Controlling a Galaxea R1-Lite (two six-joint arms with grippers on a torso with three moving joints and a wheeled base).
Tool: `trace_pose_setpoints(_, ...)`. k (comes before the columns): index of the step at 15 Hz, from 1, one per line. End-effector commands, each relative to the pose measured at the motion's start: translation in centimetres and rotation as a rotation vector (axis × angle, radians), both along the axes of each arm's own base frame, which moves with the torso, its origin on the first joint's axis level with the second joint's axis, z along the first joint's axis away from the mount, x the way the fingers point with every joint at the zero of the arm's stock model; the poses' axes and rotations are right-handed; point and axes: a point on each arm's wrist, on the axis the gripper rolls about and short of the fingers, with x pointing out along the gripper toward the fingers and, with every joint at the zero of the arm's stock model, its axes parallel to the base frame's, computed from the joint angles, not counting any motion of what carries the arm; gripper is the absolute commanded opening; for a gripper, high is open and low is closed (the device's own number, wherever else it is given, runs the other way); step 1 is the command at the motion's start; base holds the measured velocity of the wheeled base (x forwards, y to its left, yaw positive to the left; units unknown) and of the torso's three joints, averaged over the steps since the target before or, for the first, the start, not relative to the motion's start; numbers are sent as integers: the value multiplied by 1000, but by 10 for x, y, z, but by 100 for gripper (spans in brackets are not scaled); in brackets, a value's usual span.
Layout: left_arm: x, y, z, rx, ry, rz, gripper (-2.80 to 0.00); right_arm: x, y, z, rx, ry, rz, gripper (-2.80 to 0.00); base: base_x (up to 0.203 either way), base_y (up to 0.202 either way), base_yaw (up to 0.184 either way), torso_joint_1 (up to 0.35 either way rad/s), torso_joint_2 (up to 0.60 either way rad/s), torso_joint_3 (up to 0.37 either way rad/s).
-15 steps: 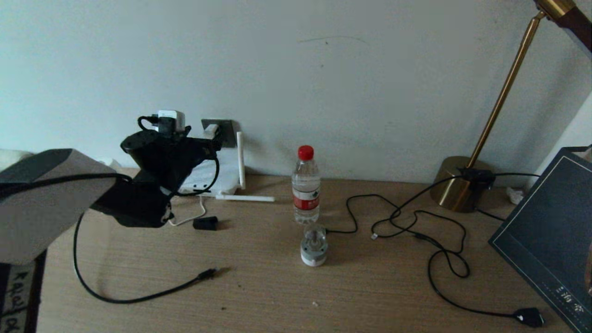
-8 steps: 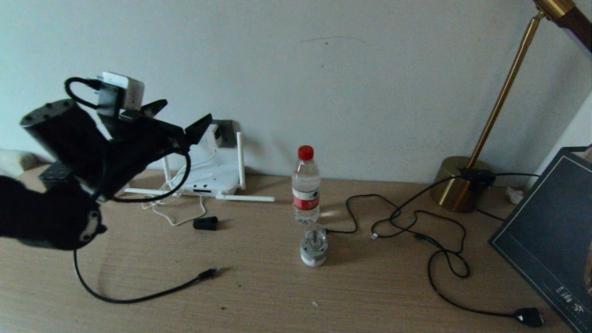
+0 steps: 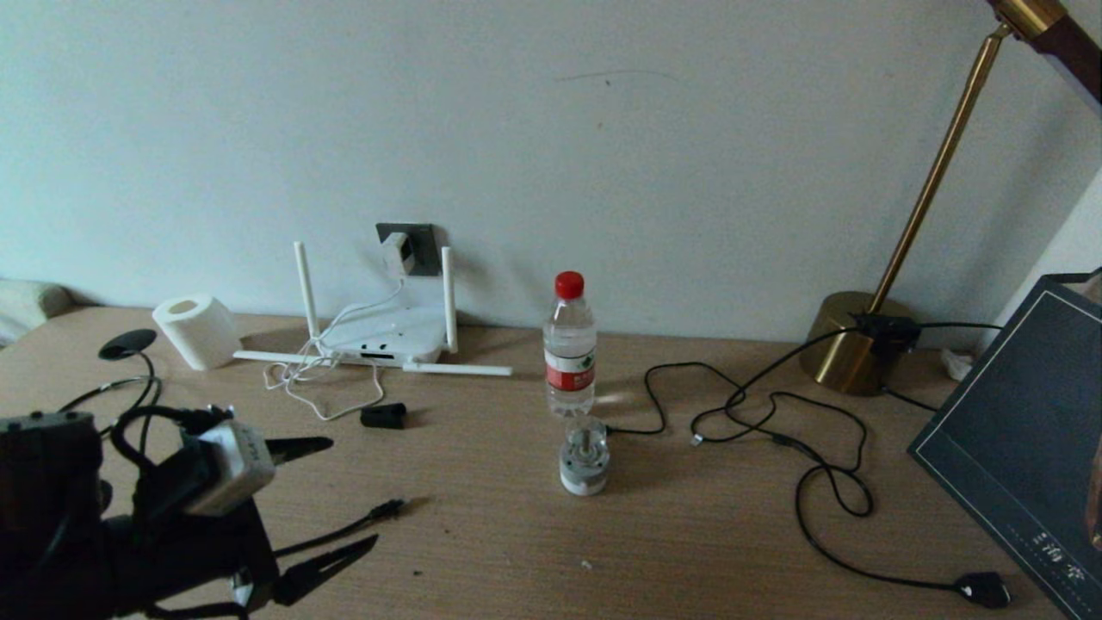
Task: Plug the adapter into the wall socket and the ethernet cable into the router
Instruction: Pick up cable
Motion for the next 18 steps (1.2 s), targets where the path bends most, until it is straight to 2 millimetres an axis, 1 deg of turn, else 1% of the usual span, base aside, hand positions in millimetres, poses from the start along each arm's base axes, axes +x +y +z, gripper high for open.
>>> trace_pose_setpoints(1, 7, 4, -14, 14, 65, 3, 0, 0, 0, 0, 0, 0, 0, 0, 0, 0, 0, 0, 0, 0)
trace_pose_setpoints(2, 14, 5, -18, 18, 88, -3, 0, 0, 0, 0, 0, 0, 0, 0, 0, 0, 0, 0, 0, 0)
trace_pose_setpoints(5, 27, 7, -33, 33, 154, -13, 0, 0, 0, 0, 0, 0, 0, 0, 0, 0, 0, 0, 0, 0)
trace_pose_setpoints(8, 44, 9, -42, 38, 181, -12, 0, 0, 0, 0, 0, 0, 0, 0, 0, 0, 0, 0, 0, 0)
trace_pose_setpoints(15, 55, 12, -55, 39, 231, 3, 0, 0, 0, 0, 0, 0, 0, 0, 0, 0, 0, 0, 0, 0)
trace_pose_setpoints(18, 57, 20, -61, 36, 254, 31, 0, 0, 0, 0, 0, 0, 0, 0, 0, 0, 0, 0, 0, 0)
